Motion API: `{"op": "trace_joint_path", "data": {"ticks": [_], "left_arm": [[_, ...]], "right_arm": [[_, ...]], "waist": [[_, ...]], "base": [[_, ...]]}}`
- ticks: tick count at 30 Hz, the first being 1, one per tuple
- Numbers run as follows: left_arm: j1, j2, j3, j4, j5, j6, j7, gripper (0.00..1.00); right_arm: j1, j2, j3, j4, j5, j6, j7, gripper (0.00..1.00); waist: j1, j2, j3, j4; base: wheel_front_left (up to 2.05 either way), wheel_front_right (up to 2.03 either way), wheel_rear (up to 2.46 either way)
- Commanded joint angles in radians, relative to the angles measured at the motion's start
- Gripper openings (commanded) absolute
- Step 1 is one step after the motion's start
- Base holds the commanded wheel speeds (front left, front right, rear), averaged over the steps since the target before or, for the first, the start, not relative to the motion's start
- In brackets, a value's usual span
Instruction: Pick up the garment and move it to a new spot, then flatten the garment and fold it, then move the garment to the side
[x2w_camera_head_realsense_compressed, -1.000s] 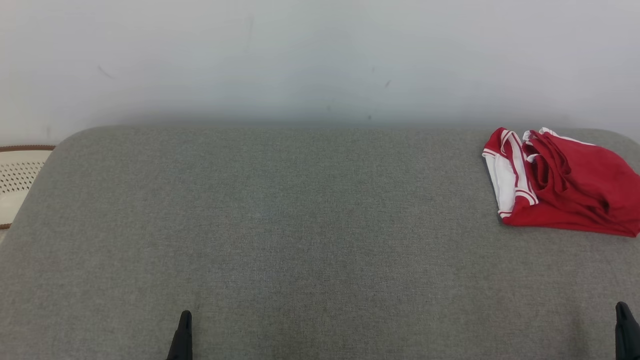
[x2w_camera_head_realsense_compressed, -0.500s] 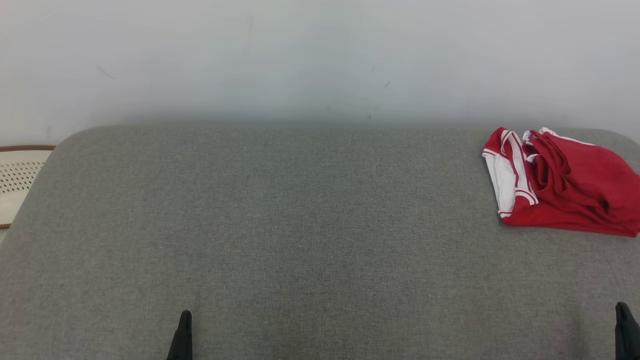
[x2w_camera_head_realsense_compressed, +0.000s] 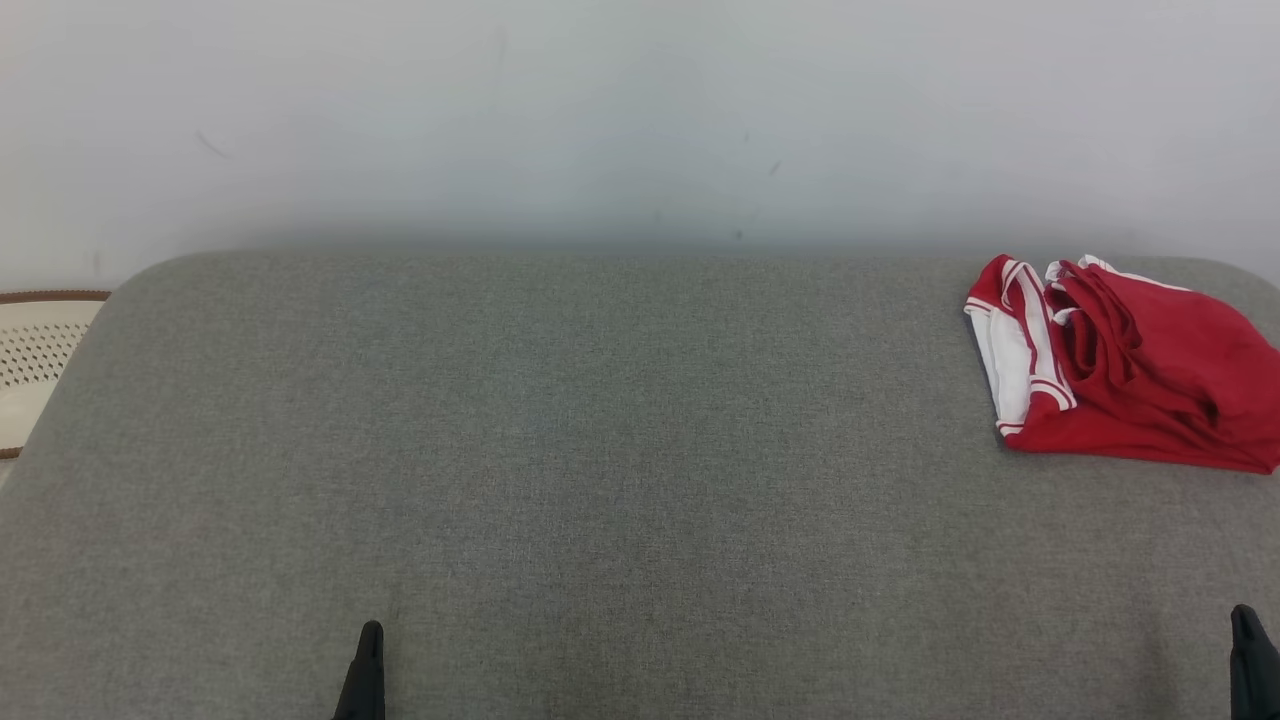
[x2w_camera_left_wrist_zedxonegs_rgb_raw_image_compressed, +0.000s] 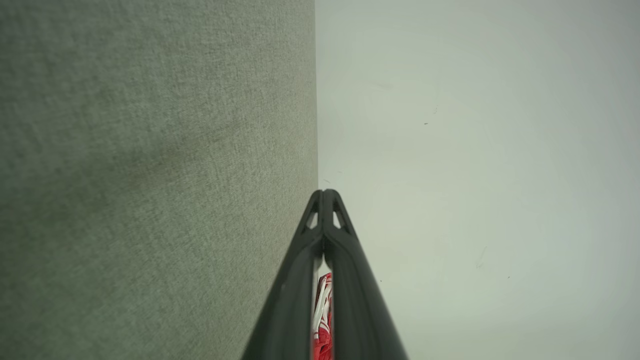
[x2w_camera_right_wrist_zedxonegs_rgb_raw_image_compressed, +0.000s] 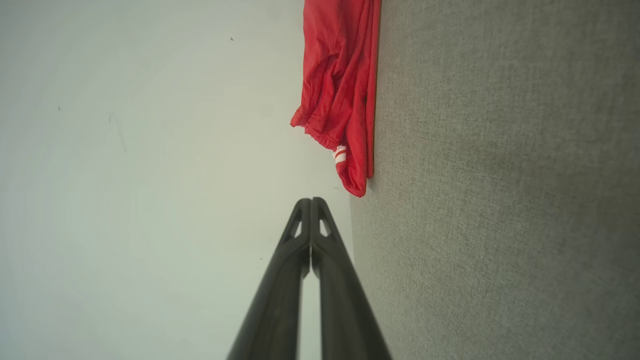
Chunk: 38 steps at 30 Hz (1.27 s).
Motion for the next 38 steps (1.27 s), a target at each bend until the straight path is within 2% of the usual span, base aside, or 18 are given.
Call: {"op": "trace_joint_path", "data": {"ticks": [1,38], "left_arm": [[-0.006,-0.001,0.005,0.005,-0.002,-0.003,0.003,0.0],[-0.006,-0.001,0.005,0.005,-0.001,-0.003,0.003,0.0]], "right_arm": [[0.001,0.002,-0.002,0.001,-0.007,0.0,0.004,0.0],[-0.001,0.008,-0.009,0.001,-0.012,0.0,0.011,0.0]], "waist": [[0.0,0.0,0.0,0.0],[0.0,0.0,0.0,0.0]], "base": [[0.0,0.0,0.0],[0.0,0.0,0.0]]}}
